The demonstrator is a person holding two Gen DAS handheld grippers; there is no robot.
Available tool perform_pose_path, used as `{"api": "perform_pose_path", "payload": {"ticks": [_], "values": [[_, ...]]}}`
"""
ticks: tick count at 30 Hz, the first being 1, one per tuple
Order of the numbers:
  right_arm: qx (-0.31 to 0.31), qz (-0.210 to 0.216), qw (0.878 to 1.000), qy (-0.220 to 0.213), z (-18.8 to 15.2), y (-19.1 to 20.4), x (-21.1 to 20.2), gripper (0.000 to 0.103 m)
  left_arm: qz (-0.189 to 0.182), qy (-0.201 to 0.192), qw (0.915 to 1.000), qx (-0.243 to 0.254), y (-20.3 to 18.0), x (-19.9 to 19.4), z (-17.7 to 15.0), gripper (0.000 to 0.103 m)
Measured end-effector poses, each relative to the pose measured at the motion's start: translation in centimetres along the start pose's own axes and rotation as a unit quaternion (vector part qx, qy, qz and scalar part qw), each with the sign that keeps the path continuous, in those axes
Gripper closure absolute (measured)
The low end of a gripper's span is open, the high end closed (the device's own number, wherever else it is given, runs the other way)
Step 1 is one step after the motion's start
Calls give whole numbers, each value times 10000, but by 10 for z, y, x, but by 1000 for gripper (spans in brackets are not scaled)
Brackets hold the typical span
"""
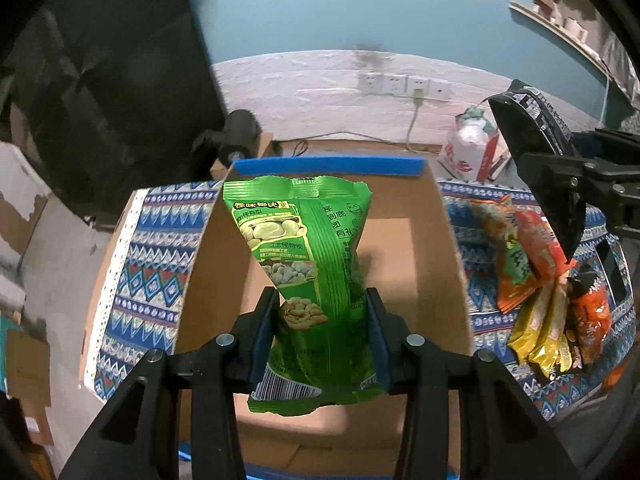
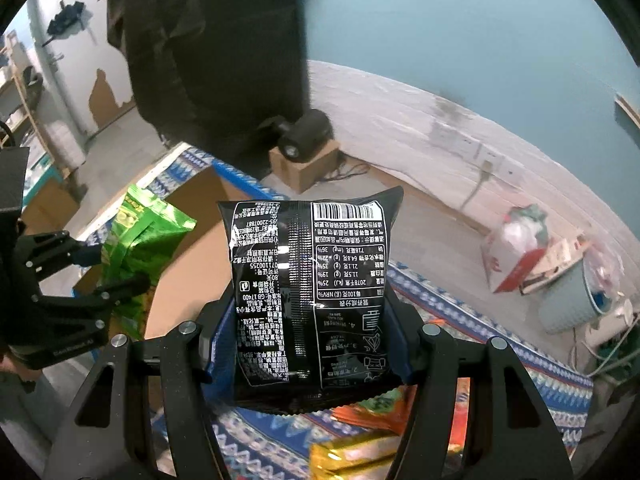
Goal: Organize snacks
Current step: 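Carry the green bag with the left tool into the box while the right tool carries the black bag, then release the green bag with the left tool while the right tool drops the black bag in the box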
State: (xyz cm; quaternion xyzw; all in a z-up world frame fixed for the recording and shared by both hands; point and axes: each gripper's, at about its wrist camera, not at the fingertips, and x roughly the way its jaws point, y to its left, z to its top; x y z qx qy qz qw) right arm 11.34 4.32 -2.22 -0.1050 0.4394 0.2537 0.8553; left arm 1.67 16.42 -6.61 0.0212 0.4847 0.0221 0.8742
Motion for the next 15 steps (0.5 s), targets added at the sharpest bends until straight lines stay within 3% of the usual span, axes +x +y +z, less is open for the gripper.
{"api": "perform_pose_path", "payload": {"ticks": [10, 13, 15], "values": [[-144, 339, 9991, 201, 16, 41, 30, 41, 313, 248, 9990, -213, 27, 9, -10, 58], [-180, 428, 9985, 284, 17, 51, 38, 41, 407, 237, 9986, -246, 30, 6, -10, 44], [-211, 448, 9982, 330, 17, 57, 43, 41, 410, 202, 9986, -268, 32, 3, -10, 44]]}}
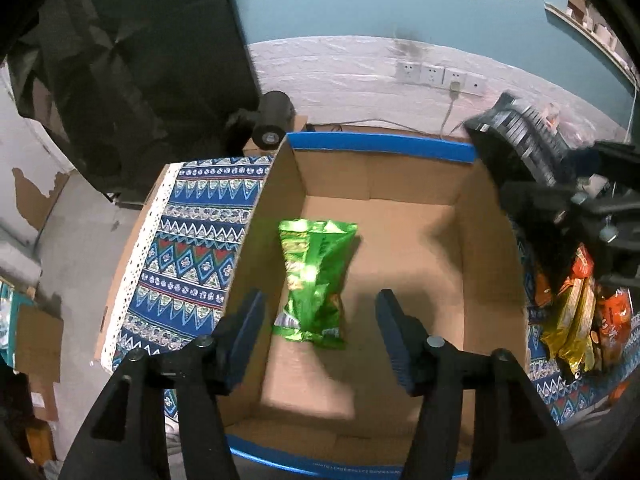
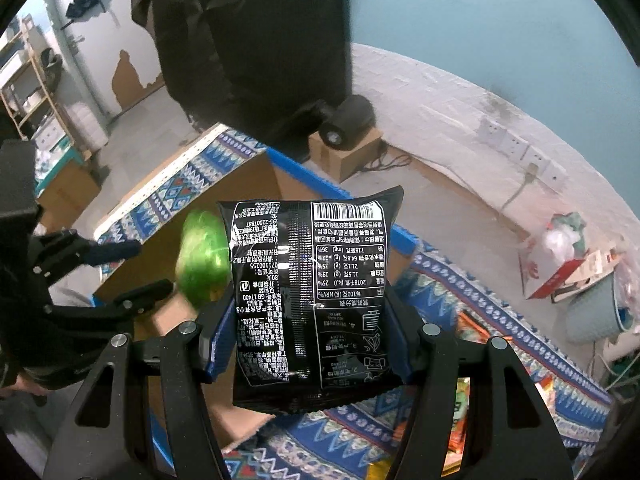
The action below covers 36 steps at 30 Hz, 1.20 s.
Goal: Organize snacks
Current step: 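Release the green bag with the left tool while the right tool drops the black bag in the box, then move both tools back over the snack pile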
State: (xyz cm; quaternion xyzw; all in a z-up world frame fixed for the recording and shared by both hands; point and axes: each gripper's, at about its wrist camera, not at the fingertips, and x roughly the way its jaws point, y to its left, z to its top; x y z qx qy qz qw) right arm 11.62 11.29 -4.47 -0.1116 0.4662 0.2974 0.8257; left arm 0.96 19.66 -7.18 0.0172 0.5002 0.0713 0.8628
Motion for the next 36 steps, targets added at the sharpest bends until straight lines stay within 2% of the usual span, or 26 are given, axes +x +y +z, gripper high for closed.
{"api": "perform_pose_path", "payload": {"ticks": [13, 18, 24, 30, 36], "values": [[0, 309, 9990, 308, 6, 18, 28, 41, 73, 20, 10000, 7, 3, -5, -1, 43], [65, 289, 9991, 316, 6, 15, 28, 30, 58, -7, 9999, 82, -3, -7, 0, 43], [96, 226, 9993, 267, 4, 9, 17, 28, -12, -22, 9998, 190, -15, -10, 4, 43], [218, 65, 9995, 227, -7, -3, -2, 24, -192, -77, 9993, 316, -34, -16, 7, 28], [389, -171, 9988, 238, -26, -27, -25, 22, -307, -116, 9978, 583, -64, -23, 8, 26]]}}
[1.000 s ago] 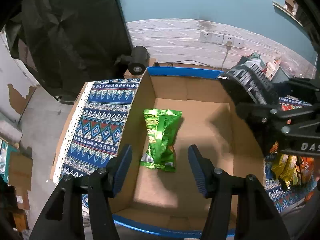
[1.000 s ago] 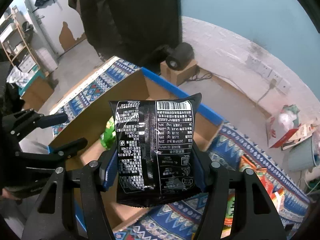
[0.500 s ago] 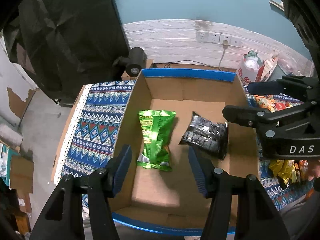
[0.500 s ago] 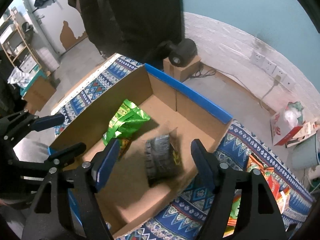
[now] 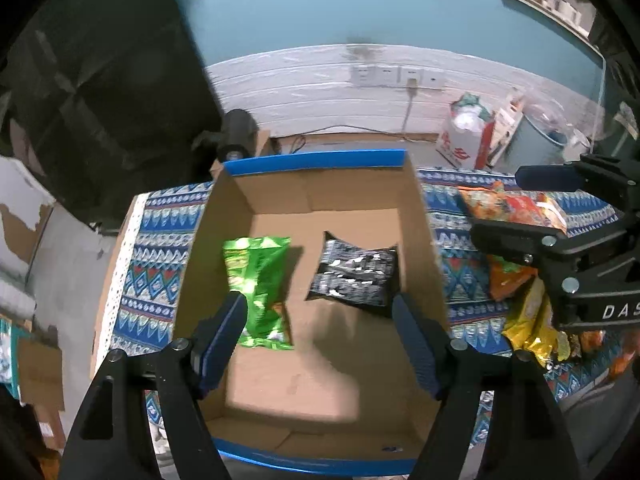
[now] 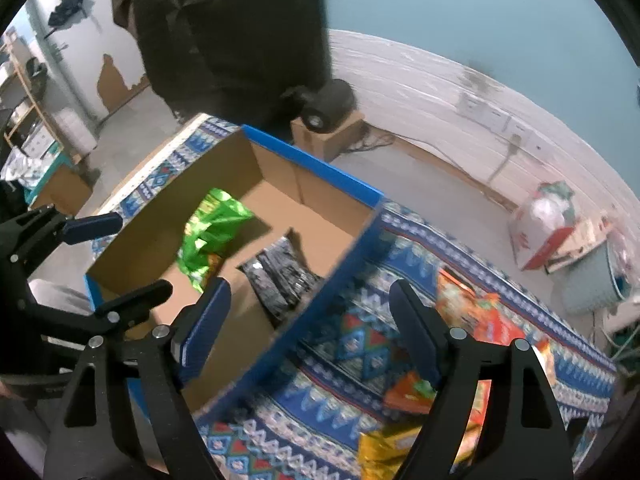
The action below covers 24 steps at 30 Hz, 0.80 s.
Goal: Organize snacks
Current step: 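Move both tools back over the snack pile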
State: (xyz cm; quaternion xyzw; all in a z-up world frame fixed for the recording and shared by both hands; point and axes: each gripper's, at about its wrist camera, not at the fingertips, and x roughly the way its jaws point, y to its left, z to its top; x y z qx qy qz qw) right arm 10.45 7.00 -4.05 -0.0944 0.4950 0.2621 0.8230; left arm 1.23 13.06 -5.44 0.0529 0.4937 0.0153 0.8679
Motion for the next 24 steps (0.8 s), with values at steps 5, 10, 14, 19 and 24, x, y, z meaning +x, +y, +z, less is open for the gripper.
{"api": "perform_pose_path", "payload": {"ticks": [5, 10, 14, 19, 24], "values": [[266, -188, 9995, 31, -16, -27, -18, 21, -72, -43, 9998, 207, -23, -4, 2, 23], [548, -354, 9979, 51, -34, -56, -38, 21, -268, 6, 9989, 378, -49, -5, 4, 23], [760, -470, 9960, 45, -50, -79, -52, 21, -410, 80, 9978, 518, -70, -4, 5, 23], [1027, -651, 9925, 130, -77, -106, -61, 20, -569, 72, 9950, 814, -102, -7, 6, 23], [1287, -820, 9879, 260, -108, -133, -67, 20, -662, 111, 9920, 1070, -129, -5, 6, 23]]}}
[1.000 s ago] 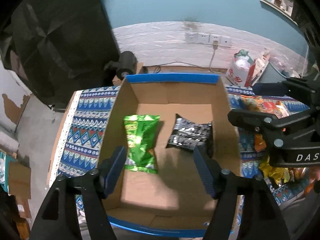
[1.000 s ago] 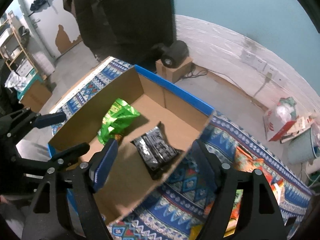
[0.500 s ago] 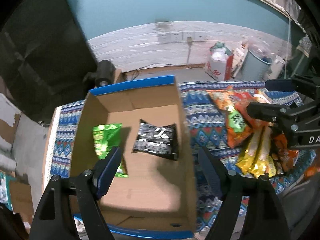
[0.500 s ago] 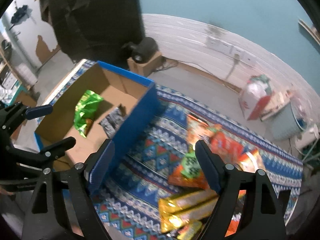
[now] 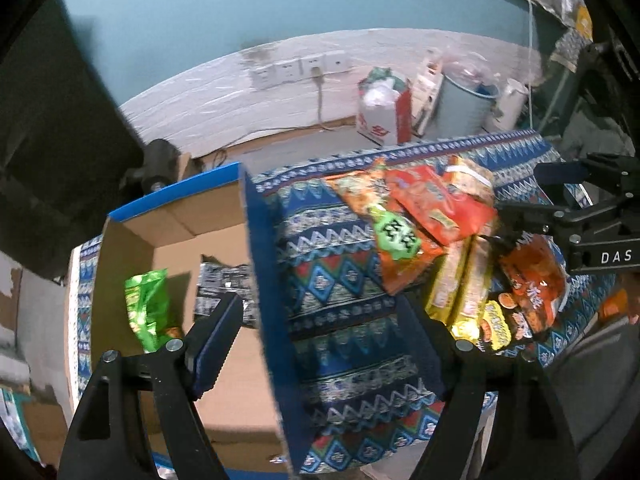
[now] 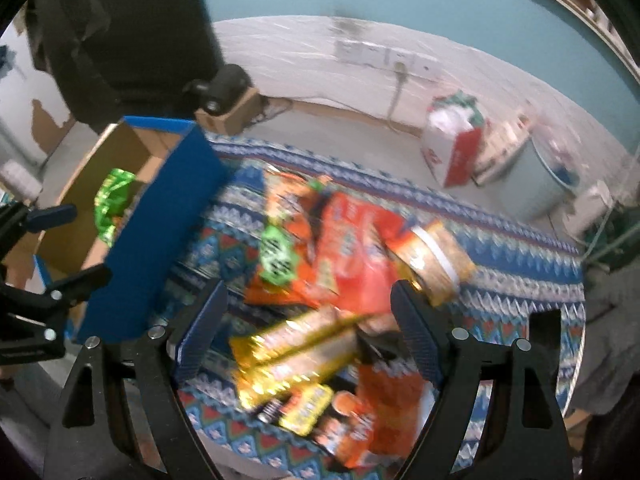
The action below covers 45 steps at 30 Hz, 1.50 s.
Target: Organize snacks
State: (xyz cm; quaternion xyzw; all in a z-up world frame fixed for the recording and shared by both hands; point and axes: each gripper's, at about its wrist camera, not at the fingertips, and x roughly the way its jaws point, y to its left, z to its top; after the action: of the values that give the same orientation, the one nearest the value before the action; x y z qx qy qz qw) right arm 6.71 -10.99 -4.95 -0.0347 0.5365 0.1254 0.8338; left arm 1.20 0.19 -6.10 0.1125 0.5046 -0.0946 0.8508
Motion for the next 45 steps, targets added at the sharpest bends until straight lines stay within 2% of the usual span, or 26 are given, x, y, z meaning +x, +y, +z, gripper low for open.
{"api": "perform_pose_path", "payload": {"ticks": [7, 15, 26, 33, 34, 36, 37, 39, 45], "values": [[386, -150, 9990, 156, -28, -39, 2, 20, -105, 88, 9995, 284, -28, 9, 2, 23], [700, -216, 9953, 628, -62, -69, 24, 20, -233, 302, 9980, 508, -49, 29, -2, 23], [797, -169, 9889, 1242, -95, -83, 69, 20, -263, 679, 9956, 585, -58, 61, -9, 23], [654, -178, 9889, 1323, -101, -79, 82, 21, -241, 738, 9955, 540, -58, 69, -4, 23], [614, -140, 9891, 1332, -102, -78, 83, 22, -236, 741, 9956, 526, -57, 70, -3, 23], [537, -88, 9892, 1361, -105, -76, 85, 43, -244, 750, 9958, 471, -56, 72, 1, 23], [524, -33, 9891, 1378, -105, -75, 85, 44, -259, 758, 9959, 415, -55, 73, 3, 23], [515, -35, 9899, 1320, -106, -76, 83, 56, -285, 773, 9961, 315, -52, 75, 7, 23], [583, -126, 9940, 921, -95, -88, 62, 58, -341, 716, 9969, -20, -46, 81, 23, 22]]}}
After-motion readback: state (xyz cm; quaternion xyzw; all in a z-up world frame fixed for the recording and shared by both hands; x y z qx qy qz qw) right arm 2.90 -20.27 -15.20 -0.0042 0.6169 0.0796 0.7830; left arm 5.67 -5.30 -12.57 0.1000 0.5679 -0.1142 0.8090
